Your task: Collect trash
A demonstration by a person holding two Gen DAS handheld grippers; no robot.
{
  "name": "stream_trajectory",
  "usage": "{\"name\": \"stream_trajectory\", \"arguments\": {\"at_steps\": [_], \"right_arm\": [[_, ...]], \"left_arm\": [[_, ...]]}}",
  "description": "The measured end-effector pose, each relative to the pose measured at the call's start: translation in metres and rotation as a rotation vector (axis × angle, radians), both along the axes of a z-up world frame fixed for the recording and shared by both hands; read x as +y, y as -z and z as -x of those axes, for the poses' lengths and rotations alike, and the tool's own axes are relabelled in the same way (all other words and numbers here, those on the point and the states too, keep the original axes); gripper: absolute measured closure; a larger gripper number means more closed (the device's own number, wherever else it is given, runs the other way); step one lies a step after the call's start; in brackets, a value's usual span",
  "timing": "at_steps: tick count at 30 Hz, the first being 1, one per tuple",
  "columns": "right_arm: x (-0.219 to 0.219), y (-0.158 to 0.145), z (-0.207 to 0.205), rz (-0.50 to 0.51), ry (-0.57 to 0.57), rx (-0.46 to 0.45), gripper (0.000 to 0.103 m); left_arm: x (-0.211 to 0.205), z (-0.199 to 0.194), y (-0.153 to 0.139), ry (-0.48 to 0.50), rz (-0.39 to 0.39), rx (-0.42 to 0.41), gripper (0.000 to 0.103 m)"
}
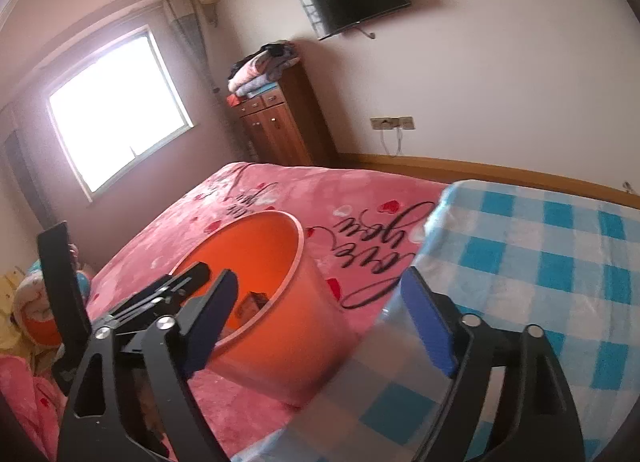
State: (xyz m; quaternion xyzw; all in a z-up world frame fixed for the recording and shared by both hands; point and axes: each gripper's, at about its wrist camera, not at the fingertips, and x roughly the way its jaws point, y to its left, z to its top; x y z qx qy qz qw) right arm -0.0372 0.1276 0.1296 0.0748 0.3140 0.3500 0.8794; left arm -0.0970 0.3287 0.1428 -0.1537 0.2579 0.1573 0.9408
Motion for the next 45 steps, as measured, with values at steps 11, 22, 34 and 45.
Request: {"name": "stream_trajectory", "arguments": {"at_steps": [11,22,34,45], "right_arm": [[-0.039,0.019,0.002,0.032,0.102,0.007,0.013],[-0.076,0.035,0.012,0.099,0.241,0.016,0.013],[-0.143,0.041,0.037,0.147,0.419,-0.006,0.013],[-0.202,0.048,0.057,0.181,0.549,-0.017,0.013]], "left_arm": [[-0.031,0.002,-0.007,0.073,-0.031,-0.062,0.009],[-0.062,0.004,-0.009,0.181,-0.019,-0.09,0.008],[-0.118,0.007,-0.003,0.35,-0.01,-0.081,0.004],[-0.173,0.001,0.009,0.455,-0.015,-0.048,0.004]]}}
